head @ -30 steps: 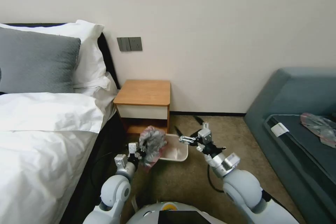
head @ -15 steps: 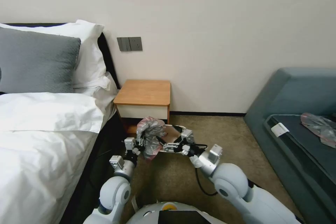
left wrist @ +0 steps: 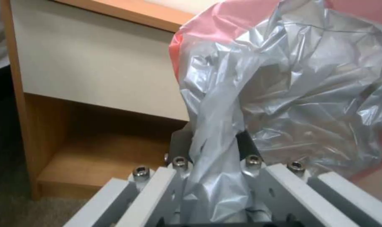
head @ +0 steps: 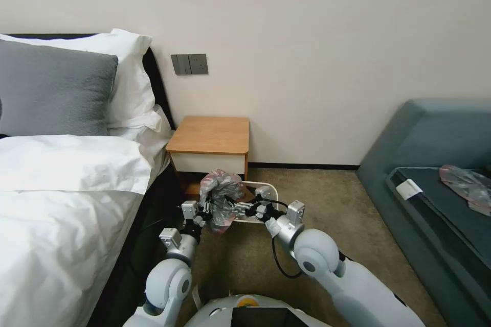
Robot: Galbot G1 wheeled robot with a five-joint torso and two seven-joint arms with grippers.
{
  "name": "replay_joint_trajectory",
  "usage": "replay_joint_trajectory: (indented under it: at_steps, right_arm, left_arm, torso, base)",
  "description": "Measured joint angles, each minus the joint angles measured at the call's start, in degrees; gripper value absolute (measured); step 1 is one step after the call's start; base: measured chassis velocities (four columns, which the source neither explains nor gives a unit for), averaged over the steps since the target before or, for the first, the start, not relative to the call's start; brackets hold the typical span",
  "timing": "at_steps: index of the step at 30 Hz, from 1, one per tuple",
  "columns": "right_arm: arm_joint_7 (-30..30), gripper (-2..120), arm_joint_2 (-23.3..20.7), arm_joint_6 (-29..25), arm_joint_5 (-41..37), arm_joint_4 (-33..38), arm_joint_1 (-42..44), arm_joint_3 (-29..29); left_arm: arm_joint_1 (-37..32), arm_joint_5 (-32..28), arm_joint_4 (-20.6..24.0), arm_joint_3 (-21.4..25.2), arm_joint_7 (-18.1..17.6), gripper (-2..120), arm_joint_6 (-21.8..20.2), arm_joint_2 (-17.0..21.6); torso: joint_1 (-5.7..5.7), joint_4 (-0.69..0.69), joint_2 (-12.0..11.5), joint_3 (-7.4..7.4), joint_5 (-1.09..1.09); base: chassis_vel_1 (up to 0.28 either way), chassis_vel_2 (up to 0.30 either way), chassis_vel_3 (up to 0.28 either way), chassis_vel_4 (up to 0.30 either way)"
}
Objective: Pick up the garbage bag from the table and place it over the trash can.
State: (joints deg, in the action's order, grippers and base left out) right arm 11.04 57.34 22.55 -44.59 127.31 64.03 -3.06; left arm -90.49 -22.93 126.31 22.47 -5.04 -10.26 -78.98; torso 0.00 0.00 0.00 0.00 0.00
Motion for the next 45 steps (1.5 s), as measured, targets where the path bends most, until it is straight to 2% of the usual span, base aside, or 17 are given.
replay_joint_trajectory:
  at_steps: [7, 8, 11, 13, 21, 22, 24, 31, 39, 45]
  right_arm:
    - [0.09, 59, 0.71, 0.11, 1.25, -2.25, -0.36, -0.22]
    - [0.09, 59, 0.71, 0.11, 1.25, -2.25, -0.36, -0.22]
    - [-0.25, 46, 0.67, -0.02, 1.87, -2.59, -0.16, -0.01]
    - [-0.44, 43, 0.66, -0.06, 2.1, -2.61, -0.09, 0.12]
    - [-1.5, 8, 0.7, -0.69, 3.61, -2.53, 0.49, 0.57]
    - [-1.5, 8, 0.7, -0.69, 3.61, -2.53, 0.49, 0.57]
    - [-1.73, 0, 0.67, -0.95, 4.01, -2.58, 0.52, 0.62]
    - [-2.35, 0, 0.12, -1.43, 4.63, -1.56, 0.44, 1.75]
    - [-2.93, 0, -2.65, -1.64, 3.68, 1.49, 0.43, 5.72]
    - [-2.91, 0, -6.93, -1.62, 1.54, 0.38, -2.03, 8.06]
  left_arm:
    - [-0.21, -0.05, 0.62, 0.22, 0.18, 6, 0.21, 0.12]
    - [-0.21, -0.05, 0.62, 0.22, 0.18, 6, 0.21, 0.12]
    - [-0.2, -0.1, 0.92, 0.23, 0.2, 6, 0.26, 0.14]
    - [-0.2, -0.11, 1.09, 0.21, 0.24, 6, 0.26, 0.16]
    - [-0.15, -0.13, 1.1, 0.21, 0.27, 6, 0.26, 0.16]
    - [-0.15, -0.13, 1.1, 0.21, 0.27, 6, 0.26, 0.16]
    - [-0.06, -0.15, 0.91, 0.25, 0.26, 6, 0.26, 0.13]
    - [0.0, -0.15, 0.3, 0.68, 0.27, 6, 0.27, 0.29]
    - [0.03, -0.1, -0.9, 0.94, 0.48, 6, 0.5, 0.65]
    - [-0.67, 0.76, 0.32, 0.19, 1.12, 6, 1.01, 1.43]
  torso:
    - [0.0, 0.0, 0.0, 0.0, 0.0]
    - [0.0, 0.0, 0.0, 0.0, 0.0]
    - [0.0, 0.0, 0.0, 0.0, 0.0]
    - [0.0, 0.0, 0.0, 0.0, 0.01]
    - [0.0, 0.0, 0.0, 0.0, 0.01]
    - [0.0, 0.0, 0.0, 0.0, 0.01]
    - [0.0, 0.0, 0.0, 0.0, 0.0]
    - [0.0, 0.0, 0.0, 0.0, 0.01]
    - [0.0, 0.0, 0.0, 0.0, 0.0]
    - [0.0, 0.0, 0.0, 0.0, 0.02]
  base:
    - [0.0, 0.0, 0.0, 0.0]
    - [0.0, 0.0, 0.0, 0.0]
    - [0.0, 0.0, 0.0, 0.0]
    - [0.0, 0.0, 0.0, 0.0]
    - [0.0, 0.0, 0.0, 0.0]
    - [0.0, 0.0, 0.0, 0.0]
    - [0.0, 0.0, 0.0, 0.0]
    - [0.0, 0.0, 0.0, 0.0]
    - [0.0, 0.0, 0.0, 0.0]
    - [0.0, 0.0, 0.0, 0.0]
